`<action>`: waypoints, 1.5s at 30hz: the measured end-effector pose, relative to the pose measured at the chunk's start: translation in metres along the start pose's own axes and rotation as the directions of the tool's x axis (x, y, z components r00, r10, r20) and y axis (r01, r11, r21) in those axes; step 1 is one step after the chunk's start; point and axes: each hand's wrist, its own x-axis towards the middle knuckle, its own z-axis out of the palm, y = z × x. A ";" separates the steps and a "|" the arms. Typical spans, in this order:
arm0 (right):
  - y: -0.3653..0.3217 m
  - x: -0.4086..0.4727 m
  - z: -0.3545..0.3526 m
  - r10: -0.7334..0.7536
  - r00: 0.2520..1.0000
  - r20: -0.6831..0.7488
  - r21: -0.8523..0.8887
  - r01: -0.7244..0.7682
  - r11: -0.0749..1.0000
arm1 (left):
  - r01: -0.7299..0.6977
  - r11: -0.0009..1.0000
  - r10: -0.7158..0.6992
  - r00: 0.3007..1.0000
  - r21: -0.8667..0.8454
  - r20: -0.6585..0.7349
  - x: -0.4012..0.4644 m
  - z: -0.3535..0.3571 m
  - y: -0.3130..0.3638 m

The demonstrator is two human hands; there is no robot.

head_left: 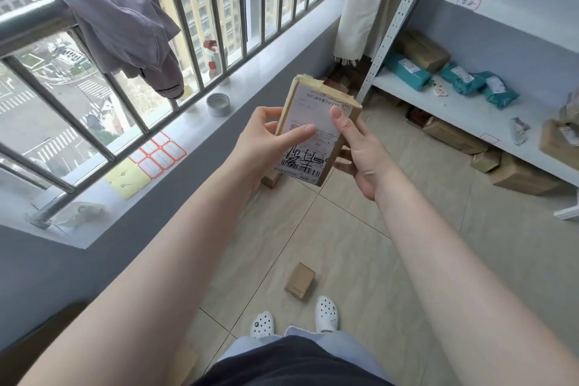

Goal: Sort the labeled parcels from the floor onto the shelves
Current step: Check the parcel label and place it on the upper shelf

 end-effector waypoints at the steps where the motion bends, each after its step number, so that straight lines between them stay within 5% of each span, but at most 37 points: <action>1: 0.000 0.000 0.001 0.006 1.000 -0.002 0.000 -0.006 1.000 | -0.007 1.000 0.006 1.000 -0.017 -0.026 -0.001 0.002 -0.001; 9: -0.002 -0.005 -0.002 -0.034 0.999 0.026 0.023 0.033 0.999 | 0.034 0.998 -0.041 0.991 -0.055 -0.128 -0.001 0.007 0.001; 19: 0.004 -0.010 0.000 0.063 0.998 0.012 0.279 -0.064 0.958 | 0.034 0.990 -0.044 0.997 -0.140 -0.069 0.005 0.003 -0.006; 24: 0.007 -0.002 -0.015 -0.028 1.000 -0.012 0.001 0.028 1.000 | -0.002 0.999 0.003 1.000 0.048 -0.018 0.005 -0.012 0.006; 26: 0.004 -0.001 -0.020 -0.092 0.994 0.064 -0.174 0.102 0.980 | -0.053 0.981 0.048 0.998 0.188 0.033 0.005 -0.018 0.012; 29: -0.002 0.002 -0.022 -0.122 0.981 0.149 -0.217 0.153 0.964 | -0.138 0.926 0.111 0.989 0.353 0.094 0.006 -0.020 0.022; 33: -0.001 0.004 -0.020 -0.119 0.984 0.130 -0.156 0.138 0.978 | -0.172 0.909 0.154 0.985 0.379 0.076 0.009 -0.021 0.025; 40: 0.005 0.003 0.003 -0.037 0.995 -0.089 0.139 0.049 0.989 | -0.122 0.898 0.278 0.902 0.423 -0.330 0.007 0.005 0.006; 45: 0.008 0.003 0.016 0.071 0.983 -0.167 0.333 -0.011 0.943 | -0.020 0.998 0.036 0.948 0.054 -0.316 0.001 0.021 -0.005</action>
